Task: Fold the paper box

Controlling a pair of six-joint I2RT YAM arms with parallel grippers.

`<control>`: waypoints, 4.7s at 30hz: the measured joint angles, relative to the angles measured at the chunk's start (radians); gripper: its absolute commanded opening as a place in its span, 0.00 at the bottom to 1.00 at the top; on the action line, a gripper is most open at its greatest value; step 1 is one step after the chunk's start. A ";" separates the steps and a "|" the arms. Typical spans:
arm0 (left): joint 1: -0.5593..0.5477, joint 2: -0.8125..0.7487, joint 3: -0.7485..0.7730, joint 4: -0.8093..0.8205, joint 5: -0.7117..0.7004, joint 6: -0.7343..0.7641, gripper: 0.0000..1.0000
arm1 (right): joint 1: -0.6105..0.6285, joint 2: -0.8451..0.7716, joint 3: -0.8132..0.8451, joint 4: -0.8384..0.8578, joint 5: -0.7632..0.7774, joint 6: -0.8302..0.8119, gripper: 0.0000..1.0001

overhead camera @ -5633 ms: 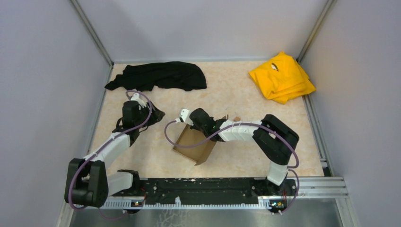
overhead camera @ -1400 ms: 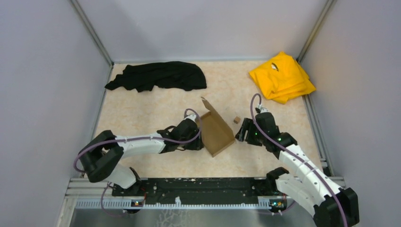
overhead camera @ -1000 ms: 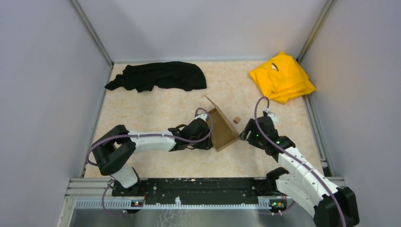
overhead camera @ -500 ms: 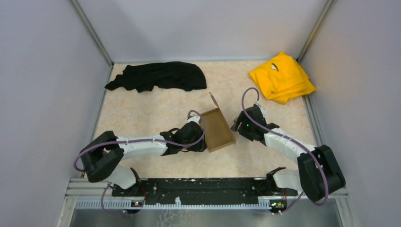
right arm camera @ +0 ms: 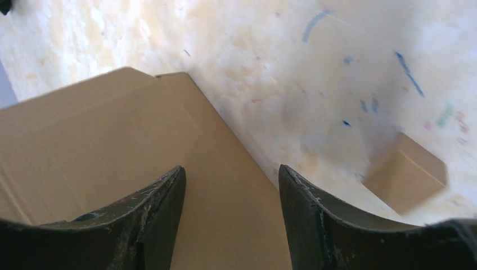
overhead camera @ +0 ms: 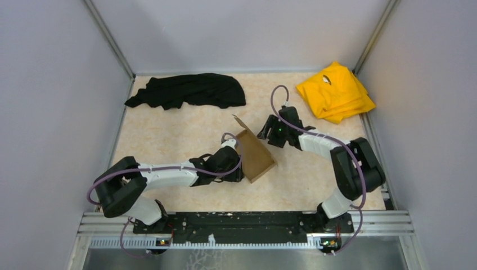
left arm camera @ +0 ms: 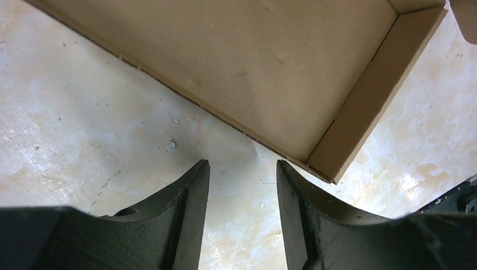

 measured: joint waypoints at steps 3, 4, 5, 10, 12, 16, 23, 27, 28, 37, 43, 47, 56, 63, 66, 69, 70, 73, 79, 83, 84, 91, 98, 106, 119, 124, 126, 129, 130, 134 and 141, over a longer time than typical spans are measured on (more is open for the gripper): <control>0.000 -0.003 -0.008 0.000 0.000 -0.006 0.53 | 0.008 0.074 0.064 0.013 -0.051 -0.014 0.59; 0.000 -0.003 -0.008 0.000 0.000 -0.008 0.53 | 0.014 0.103 0.094 0.015 -0.070 -0.020 0.59; 0.000 -0.003 -0.008 0.000 0.000 -0.010 0.53 | 0.020 0.132 0.125 0.014 -0.084 -0.026 0.59; 0.000 -0.003 -0.008 0.002 0.000 -0.016 0.53 | 0.068 0.259 0.303 0.016 -0.159 -0.065 0.59; 0.000 -0.003 -0.008 0.002 -0.001 -0.020 0.53 | 0.077 0.284 0.355 0.012 -0.188 -0.079 0.59; -0.013 -0.003 -0.008 0.002 -0.005 -0.028 0.53 | 0.071 0.296 0.435 -0.027 -0.201 -0.113 0.61; -0.094 -0.003 0.000 -0.024 -0.030 -0.054 0.57 | -0.091 0.254 0.448 -0.106 -0.158 -0.157 0.89; -0.138 -0.003 0.007 -0.030 -0.052 -0.076 0.99 | -0.166 0.154 0.412 -0.156 -0.097 -0.192 0.99; -0.146 -0.006 0.020 -0.026 -0.055 -0.080 0.99 | -0.172 0.120 0.396 -0.168 -0.082 -0.201 0.99; -0.171 0.045 0.076 -0.061 -0.088 -0.087 0.89 | -0.172 -0.159 0.209 -0.286 0.123 -0.262 0.97; -0.171 0.156 0.171 -0.040 -0.093 -0.071 0.71 | -0.183 -0.293 0.106 -0.368 0.279 -0.270 0.91; -0.184 0.219 0.231 -0.021 -0.087 -0.071 0.71 | -0.221 -0.344 0.092 -0.387 0.321 -0.270 0.91; -0.207 0.280 0.298 -0.017 -0.135 -0.075 0.74 | -0.269 -0.326 0.034 -0.379 0.300 -0.270 0.91; -0.196 0.335 0.359 -0.024 -0.212 -0.071 0.74 | -0.269 -0.289 0.014 -0.374 0.274 -0.272 0.91; -0.180 0.356 0.382 -0.021 -0.225 -0.068 0.75 | -0.269 -0.289 0.014 -0.370 0.272 -0.274 0.90; -0.158 0.365 0.388 -0.010 -0.230 -0.066 0.75 | -0.269 -0.289 0.014 -0.365 0.270 -0.281 0.89; -0.149 0.365 0.388 -0.006 -0.230 -0.065 0.75 | -0.269 -0.288 0.014 -0.365 0.270 -0.283 0.89; -0.121 0.367 0.388 0.005 -0.230 -0.059 0.76 | -0.269 -0.284 0.014 -0.361 0.266 -0.288 0.87; -0.075 0.383 0.403 0.019 -0.228 -0.026 0.77 | -0.270 -0.280 0.009 -0.348 0.238 -0.299 0.86; -0.056 0.396 0.418 0.029 -0.224 -0.002 0.81 | -0.270 -0.278 0.009 -0.341 0.208 -0.312 0.85; -0.055 0.396 0.418 0.032 -0.221 0.004 0.83 | -0.270 -0.277 0.009 -0.340 0.200 -0.315 0.84; -0.047 0.396 0.415 0.057 -0.205 0.049 0.86 | -0.270 -0.273 0.009 -0.336 0.149 -0.332 0.80; -0.028 0.428 0.479 0.066 -0.193 0.072 0.86 | -0.269 -0.300 -0.018 -0.327 0.125 -0.334 0.76; -0.012 0.477 0.523 0.068 -0.175 0.087 0.88 | -0.169 -0.321 -0.023 -0.320 0.163 -0.341 0.74; -0.011 0.072 0.262 -0.003 -0.184 0.059 0.96 | -0.077 -0.203 0.000 -0.319 0.300 -0.359 0.66; 0.003 -0.045 0.197 -0.038 -0.216 0.056 0.98 | -0.075 -0.132 0.031 -0.315 0.335 -0.359 0.67; 0.020 -0.079 0.171 -0.048 -0.221 0.052 0.98 | -0.071 -0.107 0.042 -0.313 0.345 -0.359 0.67; 0.056 -0.129 0.126 -0.061 -0.225 0.045 0.98 | -0.060 -0.072 0.063 -0.314 0.357 -0.359 0.67; 0.068 -0.143 0.112 -0.064 -0.226 0.043 0.98 | -0.057 -0.060 0.071 -0.314 0.362 -0.359 0.67; 0.097 -0.184 0.077 -0.077 -0.227 0.041 0.98 | -0.037 -0.008 0.104 -0.309 0.379 -0.359 0.67; 0.112 -0.206 0.046 -0.077 -0.225 0.041 0.98 | 0.014 0.065 0.156 -0.307 0.397 -0.358 0.68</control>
